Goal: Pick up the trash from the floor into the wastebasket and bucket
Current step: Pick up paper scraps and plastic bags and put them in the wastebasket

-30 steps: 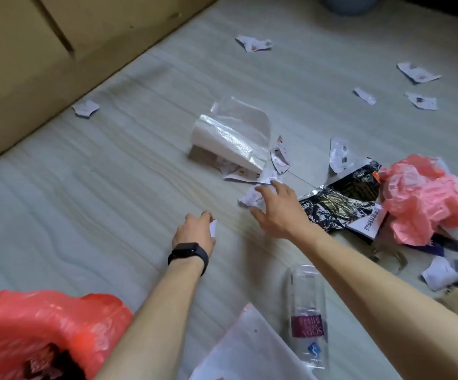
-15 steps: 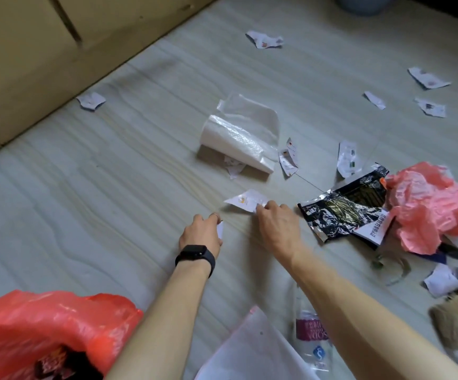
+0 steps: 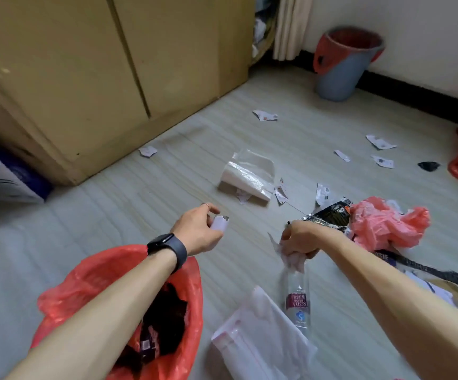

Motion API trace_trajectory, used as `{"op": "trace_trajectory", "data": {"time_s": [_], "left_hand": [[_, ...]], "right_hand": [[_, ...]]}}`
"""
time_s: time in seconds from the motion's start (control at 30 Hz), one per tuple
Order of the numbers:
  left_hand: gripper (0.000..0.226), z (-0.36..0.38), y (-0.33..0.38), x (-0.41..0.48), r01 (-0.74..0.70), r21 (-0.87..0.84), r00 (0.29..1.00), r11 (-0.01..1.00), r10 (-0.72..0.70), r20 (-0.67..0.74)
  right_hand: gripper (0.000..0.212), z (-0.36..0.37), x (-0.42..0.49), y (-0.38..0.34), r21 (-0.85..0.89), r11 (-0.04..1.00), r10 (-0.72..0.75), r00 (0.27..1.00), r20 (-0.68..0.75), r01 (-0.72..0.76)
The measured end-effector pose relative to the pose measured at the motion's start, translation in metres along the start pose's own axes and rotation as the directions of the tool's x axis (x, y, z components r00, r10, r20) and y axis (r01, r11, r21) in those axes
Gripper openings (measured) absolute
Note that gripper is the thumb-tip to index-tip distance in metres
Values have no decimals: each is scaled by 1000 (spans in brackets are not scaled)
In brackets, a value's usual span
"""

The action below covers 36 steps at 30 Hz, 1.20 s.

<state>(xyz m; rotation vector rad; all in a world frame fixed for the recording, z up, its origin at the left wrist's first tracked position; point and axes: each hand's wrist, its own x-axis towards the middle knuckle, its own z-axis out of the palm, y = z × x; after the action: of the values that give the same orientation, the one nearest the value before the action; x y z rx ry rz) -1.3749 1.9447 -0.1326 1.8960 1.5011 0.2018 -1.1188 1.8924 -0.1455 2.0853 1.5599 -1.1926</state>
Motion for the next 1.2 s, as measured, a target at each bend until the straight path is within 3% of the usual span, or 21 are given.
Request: {"op": "trace_trajectory", "data": {"time_s": [0.13, 0.27, 0.33, 0.43, 0.5, 0.63, 0.7, 0.77, 0.87, 0.97, 1.07, 1.2], "left_hand": [[53, -44, -17, -72, 24, -71, 996, 997, -30, -79], [43, -73, -50, -133, 40, -100, 986, 994, -55, -155], [30, -81, -67, -150, 70, -96, 979, 993, -87, -185], [30, -91, -95, -171, 137, -76, 962, 988, -151, -227], [33, -89, -114, -184, 178, -70, 954, 982, -189, -233], [47, -65, -150, -202, 197, -141, 956, 970, -222, -193], [53, -55, -163, -209, 207, -84, 944, 975, -221, -246], [58, -48, -172, -215, 251, 59, 915, 966, -216, -341], [68, -39, -186, -223, 344, 188, 898, 920, -263, -354], [80, -32, -196, -223, 403, 71, 893, 913, -375, -247], [91, -27, -203, -223, 380, 81, 899, 922, -347, -268], [89, -28, -212, -212, 373, 133, 895, 918, -318, -314]], "right_hand": [[25, -13, -72, -49, -156, 978, -173, 950, -259, 136], [21, 8, -139, -112, -126, 921, -376, 760, -531, 367], [19, 23, -161, -136, -162, 873, -458, 660, -595, 460], [22, 53, -181, -166, -228, 811, -538, 536, -650, 538], [19, 78, -183, -180, -151, 812, -507, 552, -662, 564], [21, 141, -163, -195, 35, 828, -432, 677, -595, 559], [39, 165, -151, -198, 243, 821, -323, 772, -548, 516], [54, 180, -142, -194, 399, 791, -193, 808, -556, 463], [58, 197, -131, -178, 344, 865, -106, 804, -586, 365], [64, 213, -125, -163, 177, 941, -166, 847, -505, 289], [70, 222, -128, -157, 123, 941, -233, 868, -438, 314], [72, 223, -119, -155, 205, 905, -243, 849, -469, 372]]}}
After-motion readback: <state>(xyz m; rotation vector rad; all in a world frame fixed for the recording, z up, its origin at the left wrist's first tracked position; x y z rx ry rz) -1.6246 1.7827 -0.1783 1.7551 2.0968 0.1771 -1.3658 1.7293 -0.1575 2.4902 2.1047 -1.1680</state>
